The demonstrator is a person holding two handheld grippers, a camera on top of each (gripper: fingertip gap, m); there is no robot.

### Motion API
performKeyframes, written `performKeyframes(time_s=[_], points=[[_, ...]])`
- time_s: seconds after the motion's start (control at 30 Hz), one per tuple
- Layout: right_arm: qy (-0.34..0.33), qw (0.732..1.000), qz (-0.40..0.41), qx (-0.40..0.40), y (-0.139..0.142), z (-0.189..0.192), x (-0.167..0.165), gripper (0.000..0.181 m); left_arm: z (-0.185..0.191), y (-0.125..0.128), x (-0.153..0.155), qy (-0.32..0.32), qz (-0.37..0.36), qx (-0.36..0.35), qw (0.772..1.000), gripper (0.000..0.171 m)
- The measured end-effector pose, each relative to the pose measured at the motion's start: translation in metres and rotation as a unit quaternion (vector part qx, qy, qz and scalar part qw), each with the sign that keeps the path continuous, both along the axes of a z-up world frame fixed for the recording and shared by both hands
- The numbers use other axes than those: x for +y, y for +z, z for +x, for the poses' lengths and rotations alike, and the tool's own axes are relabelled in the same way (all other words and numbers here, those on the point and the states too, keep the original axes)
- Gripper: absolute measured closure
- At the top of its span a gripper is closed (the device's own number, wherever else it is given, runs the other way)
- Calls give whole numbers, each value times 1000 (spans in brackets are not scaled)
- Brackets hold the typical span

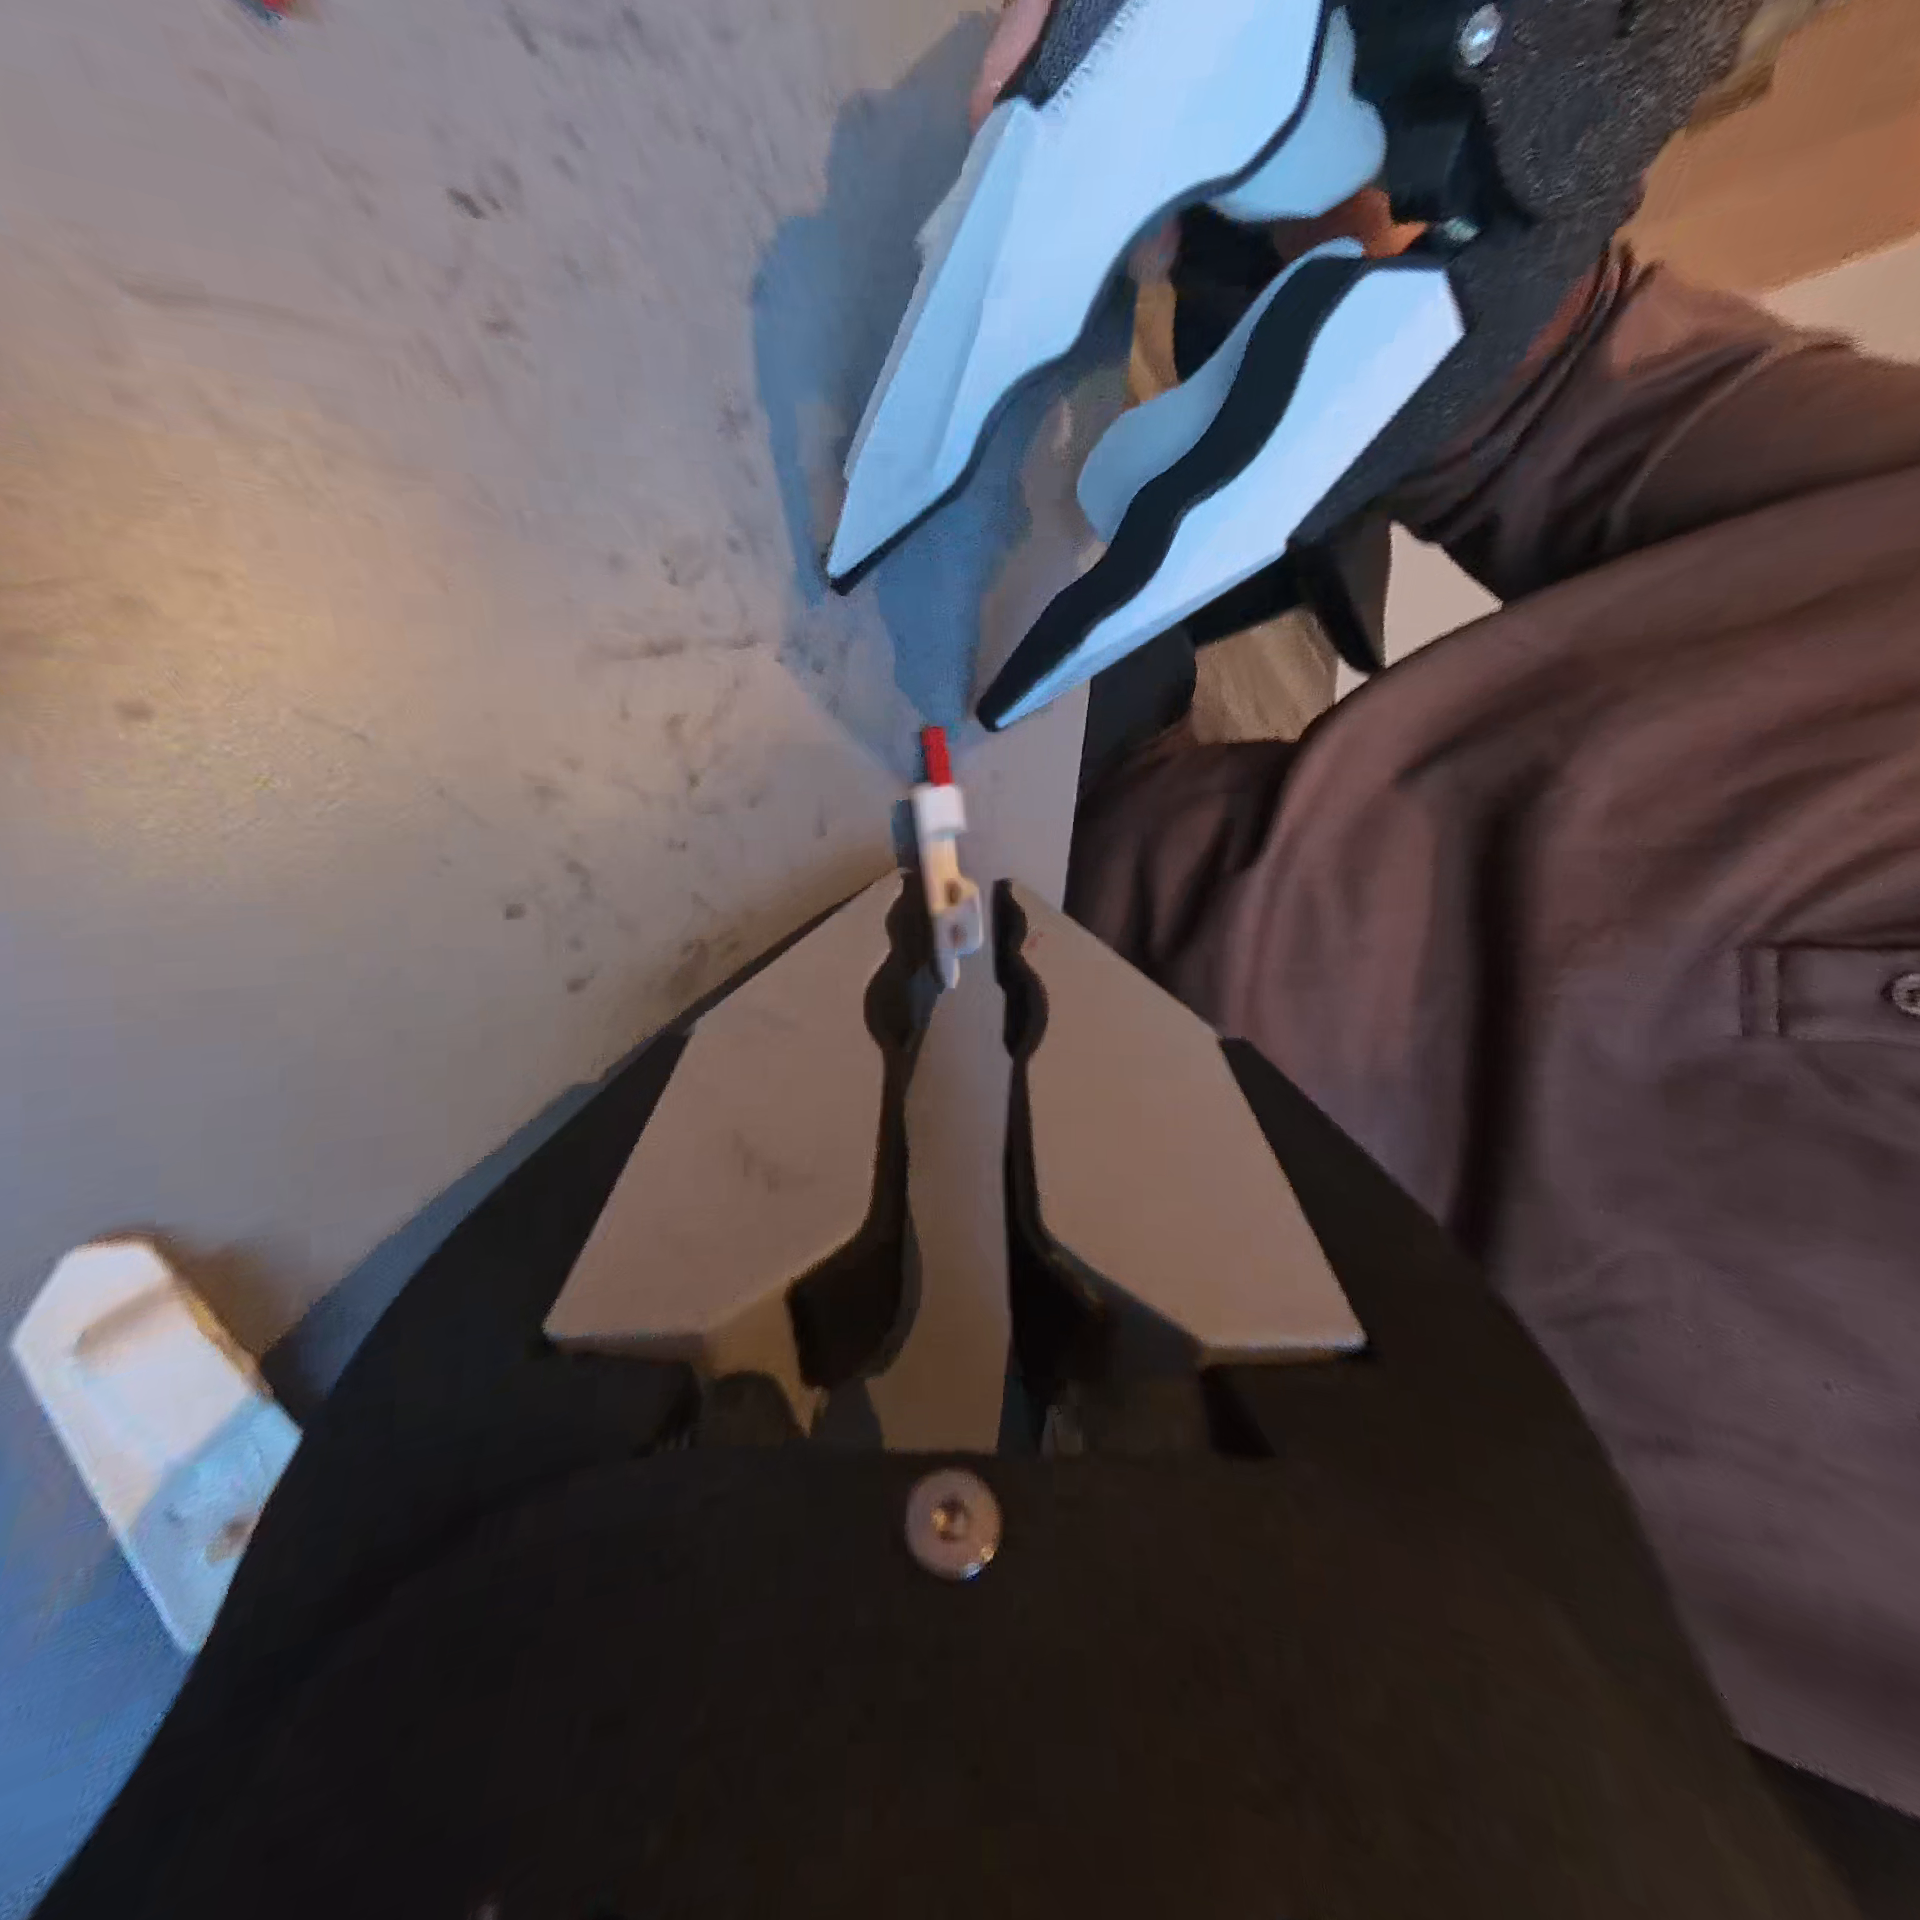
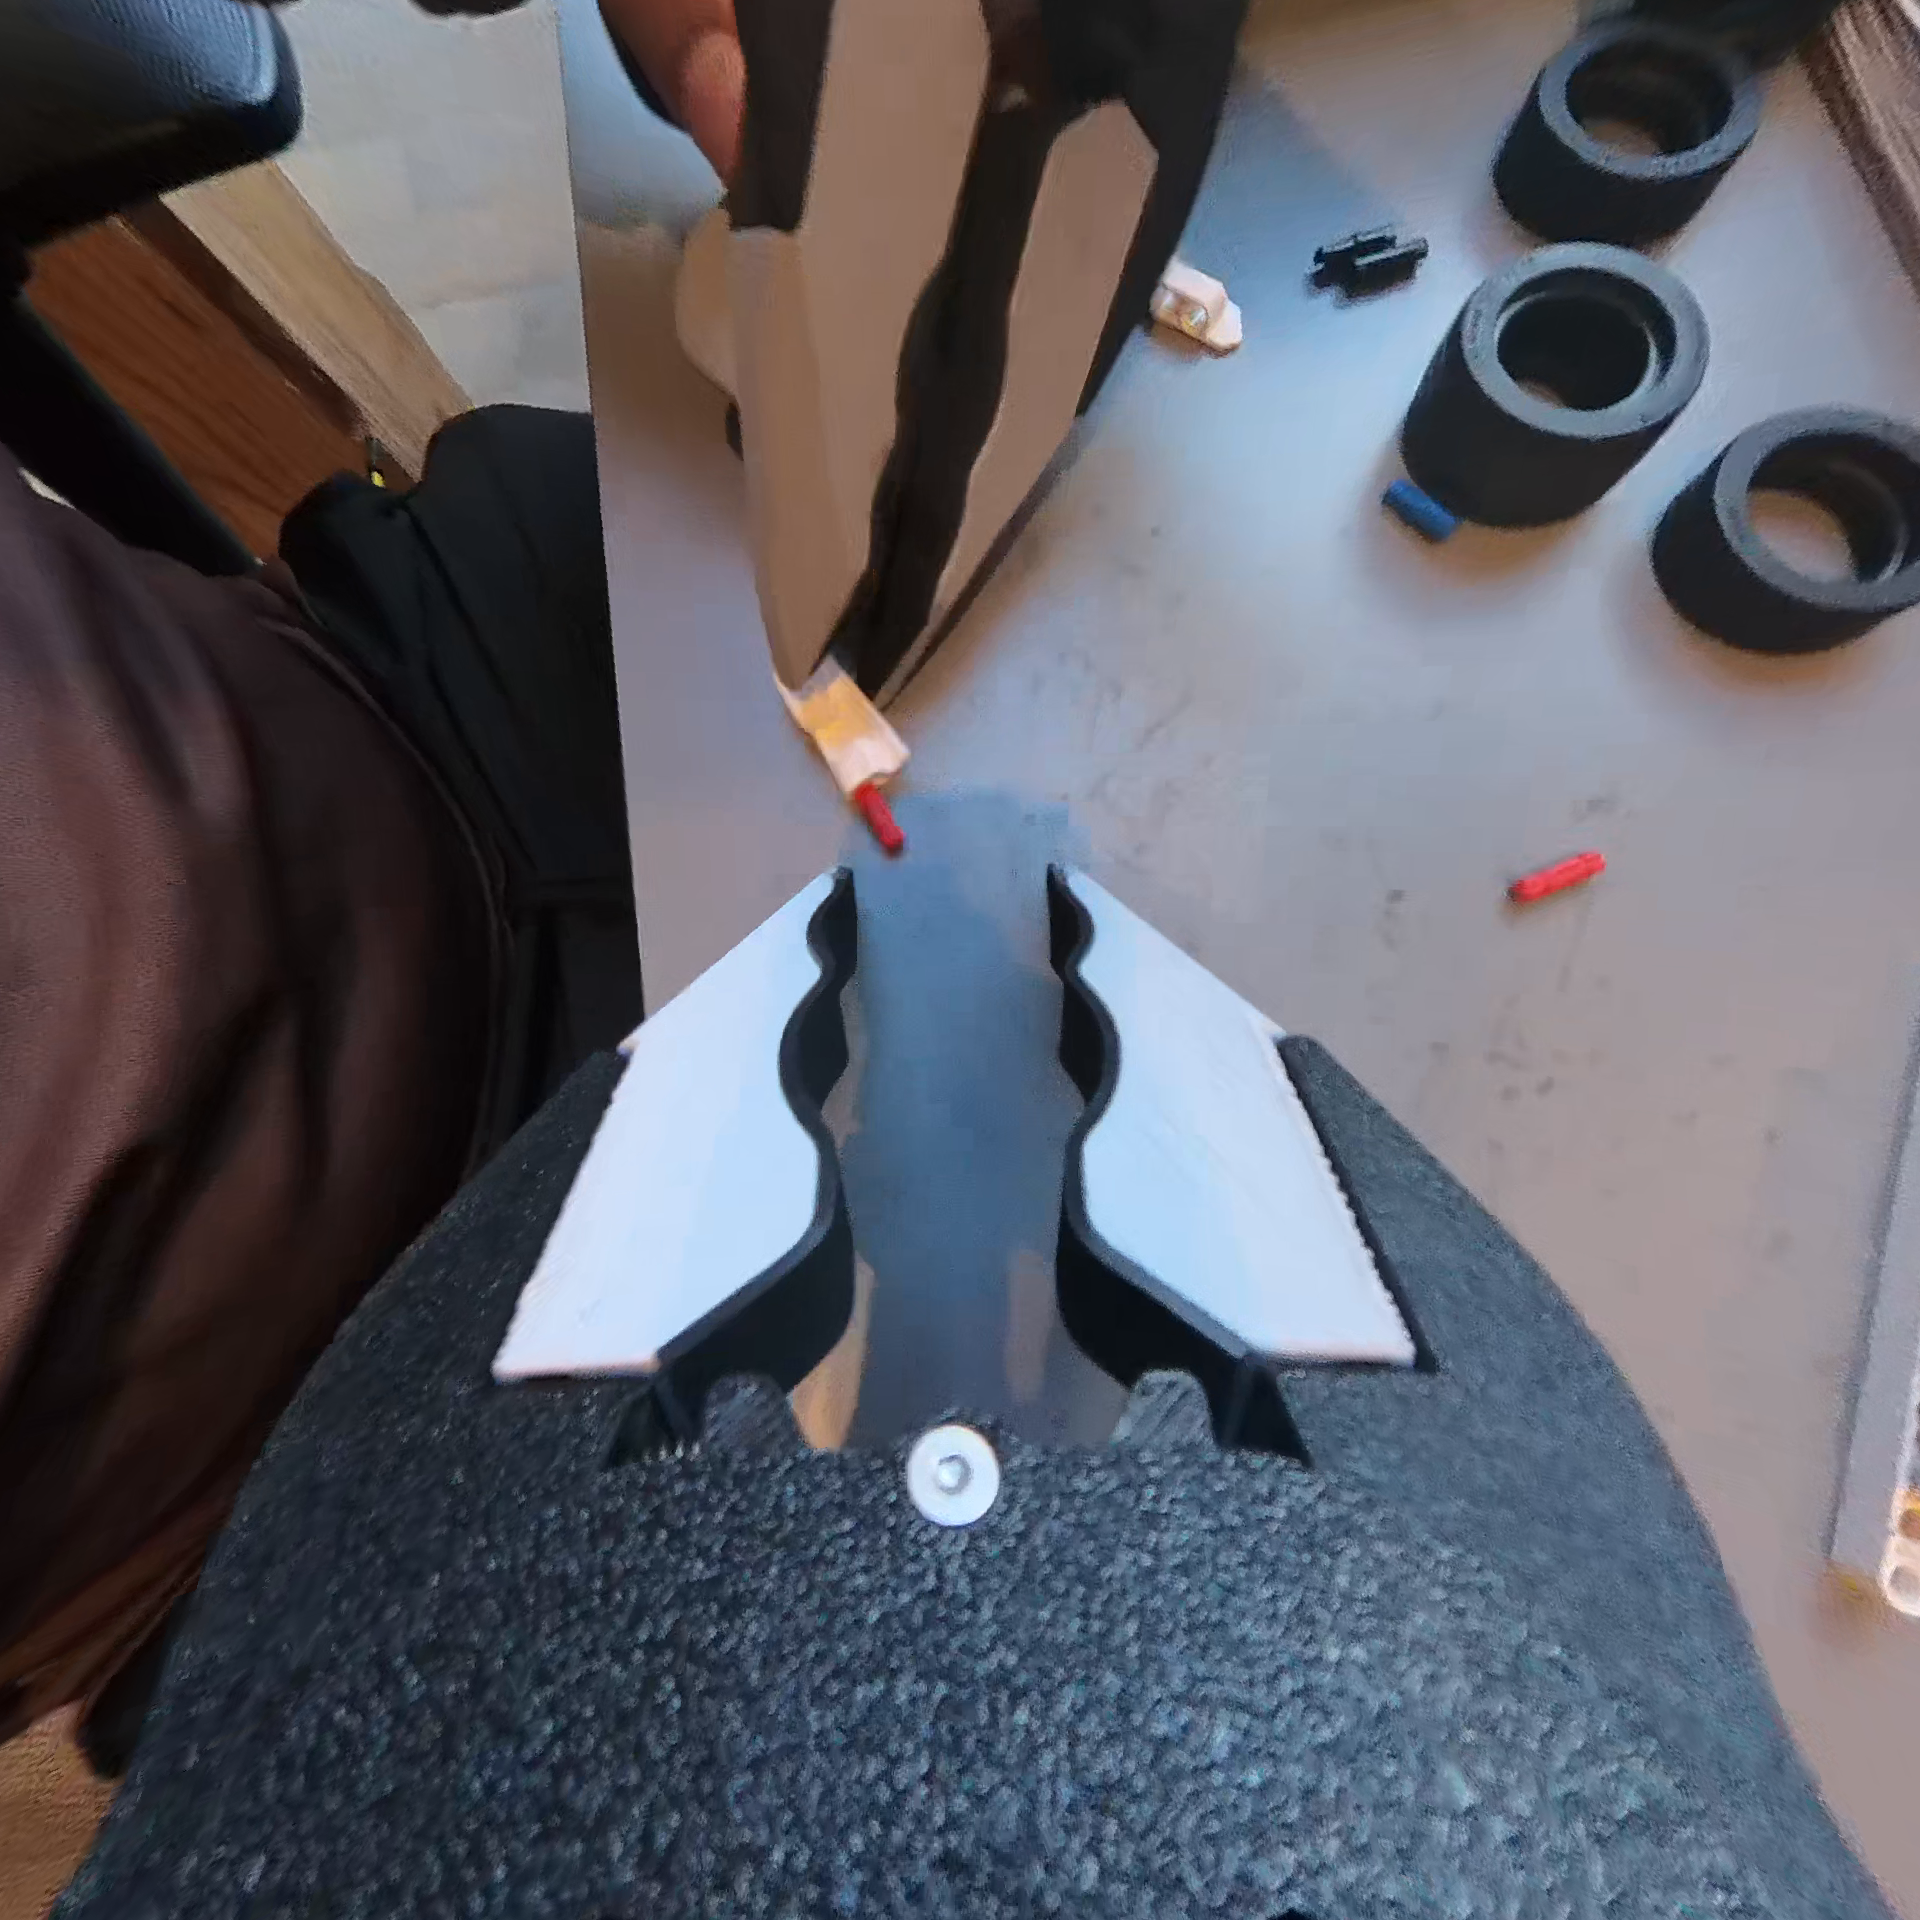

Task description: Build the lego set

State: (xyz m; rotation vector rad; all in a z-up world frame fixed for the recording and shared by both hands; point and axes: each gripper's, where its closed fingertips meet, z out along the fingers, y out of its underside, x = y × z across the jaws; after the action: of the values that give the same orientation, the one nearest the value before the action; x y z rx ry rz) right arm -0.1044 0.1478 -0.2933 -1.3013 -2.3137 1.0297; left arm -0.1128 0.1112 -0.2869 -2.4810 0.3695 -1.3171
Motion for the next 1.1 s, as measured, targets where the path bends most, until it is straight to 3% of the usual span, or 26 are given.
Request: performKeyframes(time_s=[0.1, 0.2, 0.33, 0.47, 0.57, 0.63, 0.8, 1.1], points=[[-14, 1000, -7, -9, -1, 1, 2, 144, -6, 6, 0, 42, 31, 12, 999, 142], [-27, 1000, 6, -7, -2, 1, 4, 146, -15, 9, -6, 65, 75, 70, 993, 126], [-36, 999, -19, -13, -1, 2, 3, 154, -11, 2, -12, 52, 152, 178, 971, 124], [-25, 999, -24, -9, -1, 1, -2, 158, -5, -4, -6, 54, 201, 227, 951, 146], [-16, 1000, -18, -6, -1, -1, -8, 162, -2, -6, -2, 59, 203, 211, 954, 161], [-12, 1000, -24, -13, -2, -2, -15, 174, 1, -5, -1, 70, 194, 180, 962, 161], [-43, 998, -45, -20, -1, -7, -14, 174, -4, -3, 1, 126, 146, 105, 976, 166], [-73, 997, -22, -10, -2, -19, -11, 175, 6, -3, -5, 117, 147, 99, 977, 170]])
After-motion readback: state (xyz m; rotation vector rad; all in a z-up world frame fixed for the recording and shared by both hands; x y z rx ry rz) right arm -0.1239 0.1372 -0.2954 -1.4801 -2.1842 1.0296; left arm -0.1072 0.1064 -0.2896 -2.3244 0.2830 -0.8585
